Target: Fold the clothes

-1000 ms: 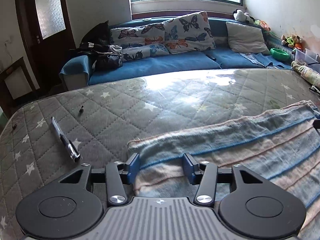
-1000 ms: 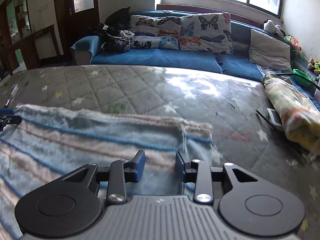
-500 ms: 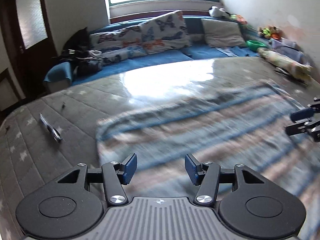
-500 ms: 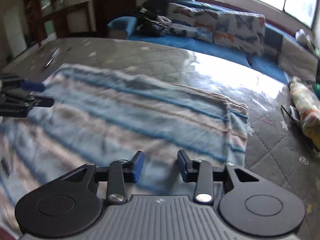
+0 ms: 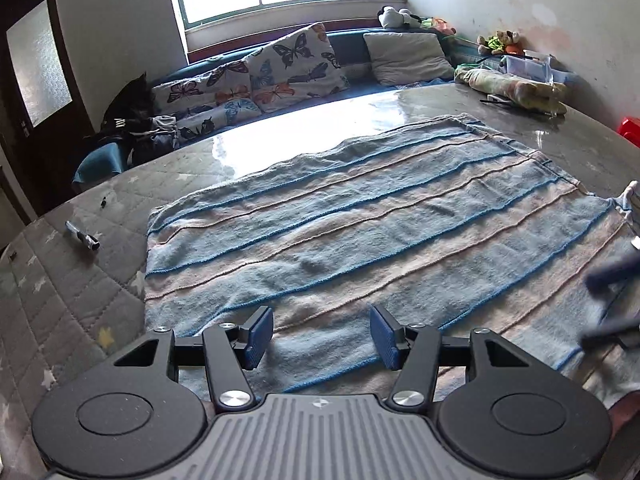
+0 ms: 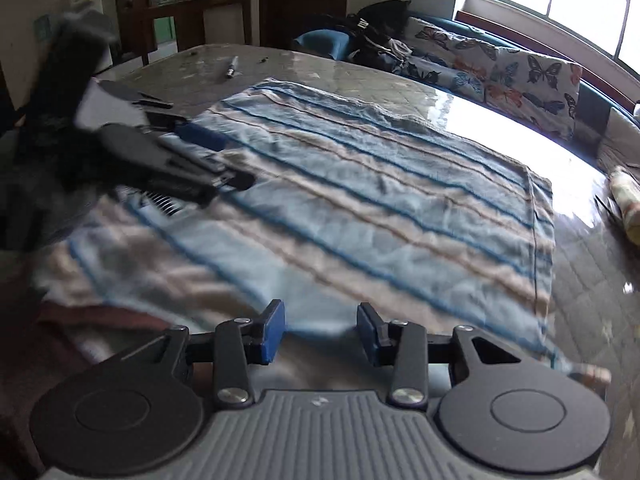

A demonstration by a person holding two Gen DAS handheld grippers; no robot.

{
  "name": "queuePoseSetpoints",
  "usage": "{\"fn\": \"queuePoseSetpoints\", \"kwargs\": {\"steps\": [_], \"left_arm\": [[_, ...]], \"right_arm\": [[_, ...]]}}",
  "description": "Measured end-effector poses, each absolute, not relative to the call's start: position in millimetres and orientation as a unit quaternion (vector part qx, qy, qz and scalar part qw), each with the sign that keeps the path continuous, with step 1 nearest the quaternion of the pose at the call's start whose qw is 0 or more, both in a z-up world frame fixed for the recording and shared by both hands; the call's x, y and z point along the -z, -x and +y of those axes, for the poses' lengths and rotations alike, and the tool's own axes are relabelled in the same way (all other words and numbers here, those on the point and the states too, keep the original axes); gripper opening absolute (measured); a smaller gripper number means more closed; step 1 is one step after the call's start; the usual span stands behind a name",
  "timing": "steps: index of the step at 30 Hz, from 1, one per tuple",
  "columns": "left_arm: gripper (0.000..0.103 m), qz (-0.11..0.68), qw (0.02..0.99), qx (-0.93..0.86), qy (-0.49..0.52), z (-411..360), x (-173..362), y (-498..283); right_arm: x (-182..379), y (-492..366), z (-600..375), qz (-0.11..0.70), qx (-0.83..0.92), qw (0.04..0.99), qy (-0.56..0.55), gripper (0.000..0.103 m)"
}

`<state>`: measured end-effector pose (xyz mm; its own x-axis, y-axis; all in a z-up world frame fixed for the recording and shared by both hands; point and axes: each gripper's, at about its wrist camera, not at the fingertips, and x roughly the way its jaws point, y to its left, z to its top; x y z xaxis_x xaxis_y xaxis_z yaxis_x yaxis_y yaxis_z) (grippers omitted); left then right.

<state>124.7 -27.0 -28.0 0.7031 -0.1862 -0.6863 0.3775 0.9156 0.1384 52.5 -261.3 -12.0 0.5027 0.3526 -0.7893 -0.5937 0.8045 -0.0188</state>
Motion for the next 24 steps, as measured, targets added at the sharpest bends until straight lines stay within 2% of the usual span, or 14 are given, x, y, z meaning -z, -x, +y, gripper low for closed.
{"fn": "queuePoseSetpoints", "kwargs": {"steps": [3, 8, 12, 14, 19, 24], "left_arm": [[0.060, 0.355, 0.914, 0.150, -0.128, -25, 29, -124], [0.069, 0.354, 0.916, 0.142, -0.123, -21, 30, -126], [0.071, 0.350, 0.919, 0.137, -0.116, -18, 31, -126], [0.072, 0.349, 0.920, 0.136, -0.115, -18, 31, -125], [0.074, 0.349, 0.921, 0.129, -0.115, -19, 32, -124], [0.078, 0.351, 0.922, 0.125, -0.106, -16, 33, -126]], "right_arm": [[11, -29, -264, 0.415, -0.280, 0.853, 0.147, 0.041], [8, -1, -278, 0.434, -0.290, 0.844, 0.124, 0.042], [5, 18, -283, 0.429, -0.290, 0.840, 0.164, 0.041], [1, 17, -288, 0.440, -0.287, 0.838, 0.149, 0.041], [-6, -1, -293, 0.402, -0.257, 0.870, 0.126, 0.043], [9, -32, -302, 0.401, -0.223, 0.883, 0.096, 0.044]]}}
